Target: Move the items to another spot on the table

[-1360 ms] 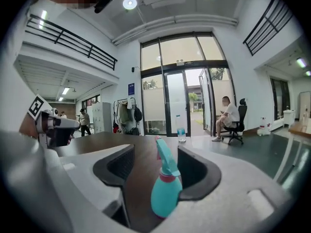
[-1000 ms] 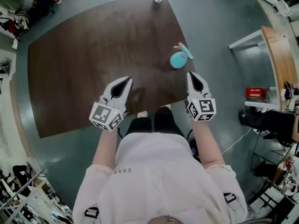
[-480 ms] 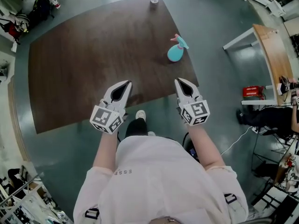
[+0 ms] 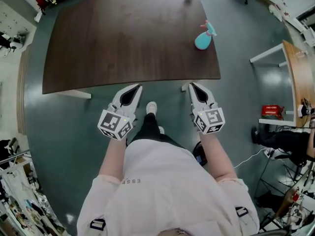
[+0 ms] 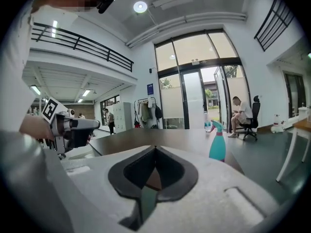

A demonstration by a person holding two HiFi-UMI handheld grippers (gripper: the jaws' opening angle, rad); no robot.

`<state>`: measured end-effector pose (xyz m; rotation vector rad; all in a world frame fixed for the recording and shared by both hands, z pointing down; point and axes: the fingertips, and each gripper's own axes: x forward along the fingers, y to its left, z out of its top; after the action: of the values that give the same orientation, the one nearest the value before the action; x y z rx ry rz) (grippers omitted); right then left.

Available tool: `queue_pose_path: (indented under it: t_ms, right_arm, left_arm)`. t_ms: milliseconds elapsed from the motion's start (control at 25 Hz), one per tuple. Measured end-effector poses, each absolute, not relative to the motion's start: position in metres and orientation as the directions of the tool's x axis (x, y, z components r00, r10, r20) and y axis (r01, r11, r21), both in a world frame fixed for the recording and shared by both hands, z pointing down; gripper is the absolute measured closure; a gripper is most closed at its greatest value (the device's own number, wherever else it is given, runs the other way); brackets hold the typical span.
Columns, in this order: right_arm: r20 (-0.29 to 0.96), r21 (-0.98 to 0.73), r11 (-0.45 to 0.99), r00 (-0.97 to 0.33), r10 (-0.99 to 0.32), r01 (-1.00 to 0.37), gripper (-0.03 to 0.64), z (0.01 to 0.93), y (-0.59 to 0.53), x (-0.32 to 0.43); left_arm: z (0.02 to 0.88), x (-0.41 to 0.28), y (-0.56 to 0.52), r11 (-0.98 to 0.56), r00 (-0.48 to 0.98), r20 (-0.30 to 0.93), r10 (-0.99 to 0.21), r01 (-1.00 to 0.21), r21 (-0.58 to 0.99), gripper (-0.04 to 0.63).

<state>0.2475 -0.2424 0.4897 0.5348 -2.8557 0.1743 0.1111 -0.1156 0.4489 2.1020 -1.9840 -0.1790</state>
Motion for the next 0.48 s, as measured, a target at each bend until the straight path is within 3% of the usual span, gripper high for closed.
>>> queue_pose_path:
  t_ms: [480]
  right_arm:
    - [0.250,-0.096,0.963,-0.943,-0.221,-0.251,0.624,0.485,-0.141,0.188]
  left_arm:
    - [0.441,0.048,0.019,0.171,-0.157,0.078,-0.985,-0.958,0.231,0.578]
